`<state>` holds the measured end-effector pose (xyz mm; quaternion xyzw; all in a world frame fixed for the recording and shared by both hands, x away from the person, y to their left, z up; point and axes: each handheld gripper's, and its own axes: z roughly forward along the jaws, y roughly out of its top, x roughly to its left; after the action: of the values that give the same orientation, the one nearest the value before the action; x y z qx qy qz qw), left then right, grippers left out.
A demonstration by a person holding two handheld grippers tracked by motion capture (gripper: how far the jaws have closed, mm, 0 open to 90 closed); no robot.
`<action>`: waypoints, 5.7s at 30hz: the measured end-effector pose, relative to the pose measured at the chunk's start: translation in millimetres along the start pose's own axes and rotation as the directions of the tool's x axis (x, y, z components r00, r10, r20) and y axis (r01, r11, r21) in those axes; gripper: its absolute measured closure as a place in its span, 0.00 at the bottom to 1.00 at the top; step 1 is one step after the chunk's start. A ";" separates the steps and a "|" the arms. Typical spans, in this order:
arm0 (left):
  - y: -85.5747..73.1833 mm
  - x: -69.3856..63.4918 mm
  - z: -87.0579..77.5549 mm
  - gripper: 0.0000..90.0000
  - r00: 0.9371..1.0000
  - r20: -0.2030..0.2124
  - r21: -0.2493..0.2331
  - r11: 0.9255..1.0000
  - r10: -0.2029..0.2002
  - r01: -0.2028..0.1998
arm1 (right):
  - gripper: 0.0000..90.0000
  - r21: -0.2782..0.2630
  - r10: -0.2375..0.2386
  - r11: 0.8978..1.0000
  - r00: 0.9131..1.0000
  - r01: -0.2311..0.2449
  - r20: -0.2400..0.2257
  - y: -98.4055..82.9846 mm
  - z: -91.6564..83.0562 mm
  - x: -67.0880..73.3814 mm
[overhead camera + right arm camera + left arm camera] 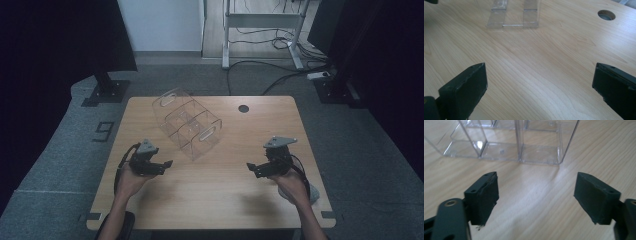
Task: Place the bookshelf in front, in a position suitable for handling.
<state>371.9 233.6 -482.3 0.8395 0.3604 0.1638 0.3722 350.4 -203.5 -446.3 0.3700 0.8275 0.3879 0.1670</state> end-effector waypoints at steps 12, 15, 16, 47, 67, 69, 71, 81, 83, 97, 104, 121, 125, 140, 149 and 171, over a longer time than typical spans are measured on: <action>27.2 9.7 21.8 0.34 1.000 0.004 0.000 1.000 0.019 -0.019 | 0.00 -0.005 -0.004 1.000 0.999 0.004 -0.038 6.8 12.5 10.4; 34.3 13.1 23.8 0.38 1.000 0.009 -0.009 1.000 0.013 -0.012 | 0.00 -0.009 -0.006 1.000 0.999 0.005 -0.046 5.5 14.0 12.4; 37.1 14.1 24.8 0.39 1.000 0.009 -0.013 1.000 0.011 -0.010 | 0.00 -0.009 -0.006 1.000 0.999 0.005 -0.047 5.2 14.3 12.7; 67.5 2.5 50.2 0.63 0.998 0.035 -0.016 0.999 0.050 -0.050 | 0.04 0.019 -0.004 1.000 0.998 0.005 -0.070 -4.3 22.1 14.4; 63.8 -37.1 54.8 0.56 0.993 0.086 -0.009 0.996 0.086 -0.086 | 0.07 0.002 0.011 1.000 0.998 -0.011 -0.068 2.7 28.3 16.7; 63.0 -40.9 54.8 0.55 0.993 0.090 -0.011 0.997 0.080 -0.079 | 0.07 0.010 0.003 1.000 0.998 -0.002 -0.070 3.5 29.9 17.8; 62.4 -45.8 54.4 0.55 0.992 0.101 -0.010 0.997 0.078 -0.078 | 0.07 0.012 0.003 1.000 0.998 -0.002 -0.067 3.9 30.7 18.7; 64.2 -61.0 58.6 0.54 0.989 0.134 -0.022 0.998 0.053 -0.051 | 0.07 0.017 0.009 1.000 0.997 -0.008 -0.070 7.8 32.9 19.8; 65.4 -67.7 60.9 0.53 0.988 0.145 -0.018 0.998 0.059 -0.057 | 0.07 0.021 0.012 1.000 0.998 -0.011 -0.069 8.5 34.4 19.1; 70.9 -93.3 62.3 0.41 0.979 0.153 -0.018 0.990 0.138 -0.137 | 0.09 0.016 0.012 1.000 0.998 -0.011 -0.058 14.2 37.4 20.4; 61.0 -82.9 54.4 0.22 0.987 0.129 -0.008 0.995 0.097 -0.097 | 0.10 0.015 0.010 1.000 0.998 -0.009 -0.061 22.5 44.7 24.6; 11.5 -49.6 28.8 0.00 0.997 0.061 0.035 0.999 0.036 -0.038 | 0.14 0.030 0.019 0.999 1.000 -0.019 -0.008 54.6 75.2 31.0; 4.2 -40.9 20.3 0.00 0.999 0.054 0.017 1.000 0.003 -0.004 | 0.14 0.028 0.030 0.999 0.999 -0.030 0.011 61.6 82.2 30.9; -11.4 -18.1 8.2 0.00 0.999 -0.003 0.010 0.999 -0.048 0.048 | 0.28 0.039 0.018 0.999 0.996 -0.022 0.091 74.3 94.1 28.9; -16.0 -10.3 5.3 0.00 0.998 0.002 0.018 0.998 -0.066 0.066 | 0.35 0.028 0.042 0.999 0.995 -0.045 0.091 67.2 86.3 17.8; -17.5 0.4 -7.0 0.02 0.988 -0.037 0.009 0.989 -0.149 0.150 | 0.71 -0.007 0.170 0.985 0.972 -0.171 0.160 37.3 48.7 -31.2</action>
<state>360.0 245.6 -490.6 0.8091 0.4300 0.1487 0.3720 416.7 -185.5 -449.4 0.4702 0.7778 0.3672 0.1978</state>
